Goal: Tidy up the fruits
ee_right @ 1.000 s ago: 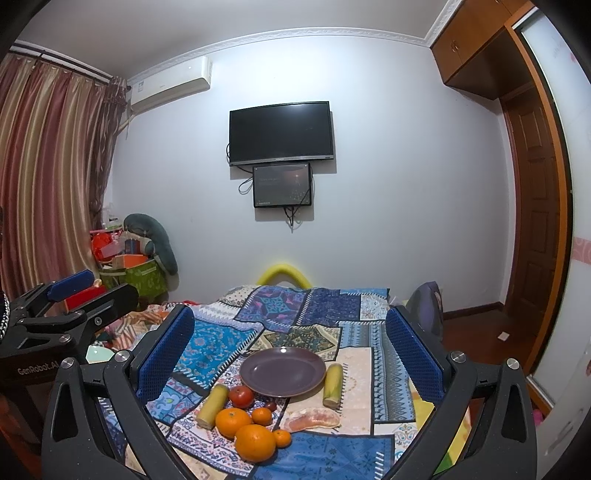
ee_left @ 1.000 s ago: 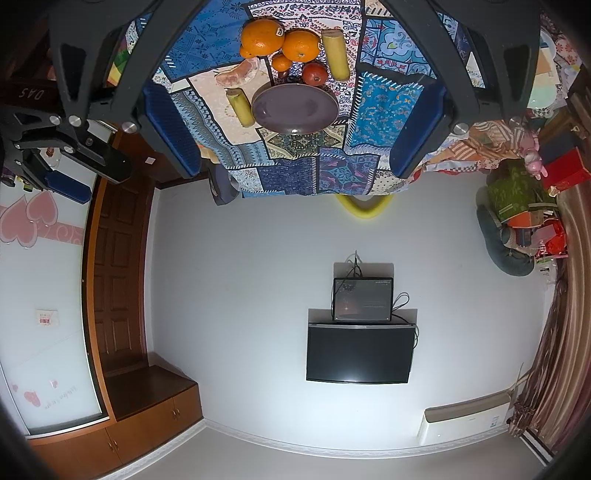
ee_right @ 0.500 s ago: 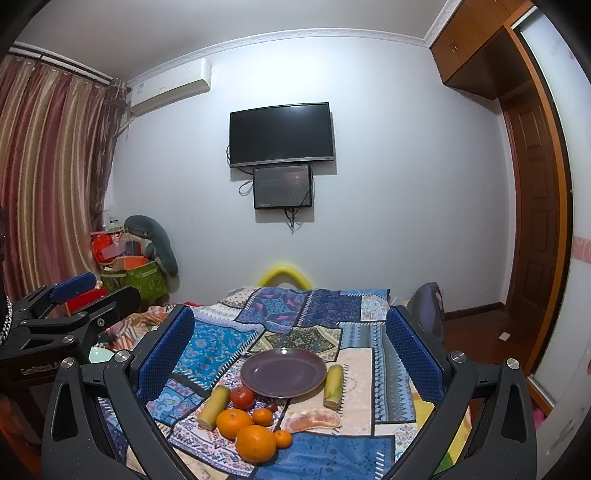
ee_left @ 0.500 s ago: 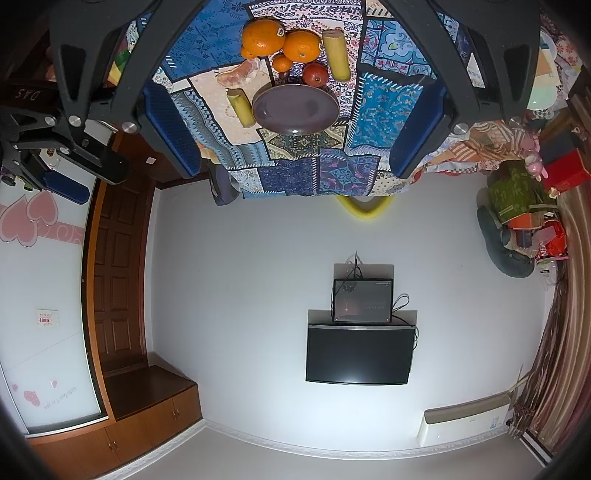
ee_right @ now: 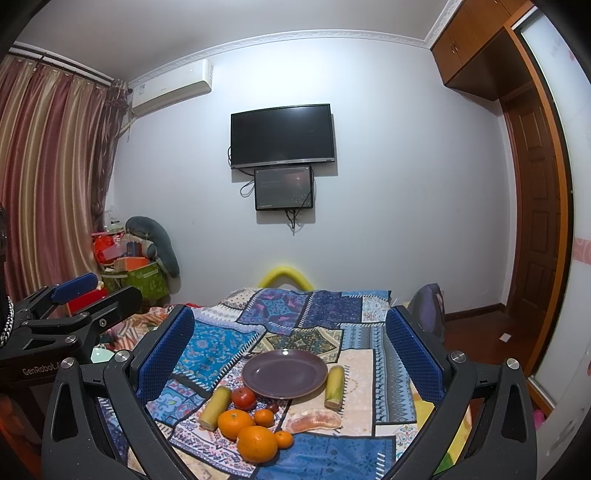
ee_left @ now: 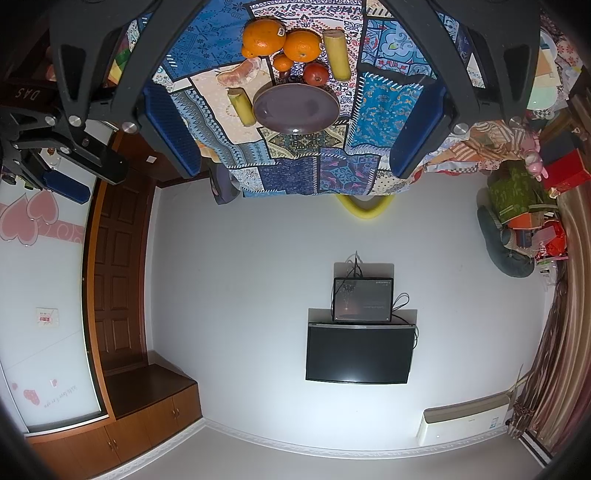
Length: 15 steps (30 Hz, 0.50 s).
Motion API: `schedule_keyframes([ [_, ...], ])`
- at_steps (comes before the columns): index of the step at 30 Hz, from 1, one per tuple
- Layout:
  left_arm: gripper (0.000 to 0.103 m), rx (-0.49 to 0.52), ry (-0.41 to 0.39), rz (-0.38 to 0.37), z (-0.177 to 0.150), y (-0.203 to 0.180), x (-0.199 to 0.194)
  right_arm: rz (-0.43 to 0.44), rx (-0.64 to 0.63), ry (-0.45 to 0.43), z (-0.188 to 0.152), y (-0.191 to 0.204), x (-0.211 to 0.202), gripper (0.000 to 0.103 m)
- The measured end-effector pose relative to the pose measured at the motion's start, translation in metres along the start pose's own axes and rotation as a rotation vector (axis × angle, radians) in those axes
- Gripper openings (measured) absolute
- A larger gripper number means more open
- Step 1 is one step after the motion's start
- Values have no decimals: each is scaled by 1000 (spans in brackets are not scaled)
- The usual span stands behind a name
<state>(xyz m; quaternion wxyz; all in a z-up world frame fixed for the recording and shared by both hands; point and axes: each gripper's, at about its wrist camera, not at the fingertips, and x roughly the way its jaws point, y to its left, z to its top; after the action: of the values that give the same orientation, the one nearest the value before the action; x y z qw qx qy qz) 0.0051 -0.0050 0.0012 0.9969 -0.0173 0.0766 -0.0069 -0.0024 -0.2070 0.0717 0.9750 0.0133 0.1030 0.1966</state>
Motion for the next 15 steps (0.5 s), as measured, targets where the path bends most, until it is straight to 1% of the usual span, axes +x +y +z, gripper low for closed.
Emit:
schedule_keyframes([
  [15, 103, 1, 4, -3, 0, 0, 0, 11, -3, 1, 1, 1, 0, 103],
])
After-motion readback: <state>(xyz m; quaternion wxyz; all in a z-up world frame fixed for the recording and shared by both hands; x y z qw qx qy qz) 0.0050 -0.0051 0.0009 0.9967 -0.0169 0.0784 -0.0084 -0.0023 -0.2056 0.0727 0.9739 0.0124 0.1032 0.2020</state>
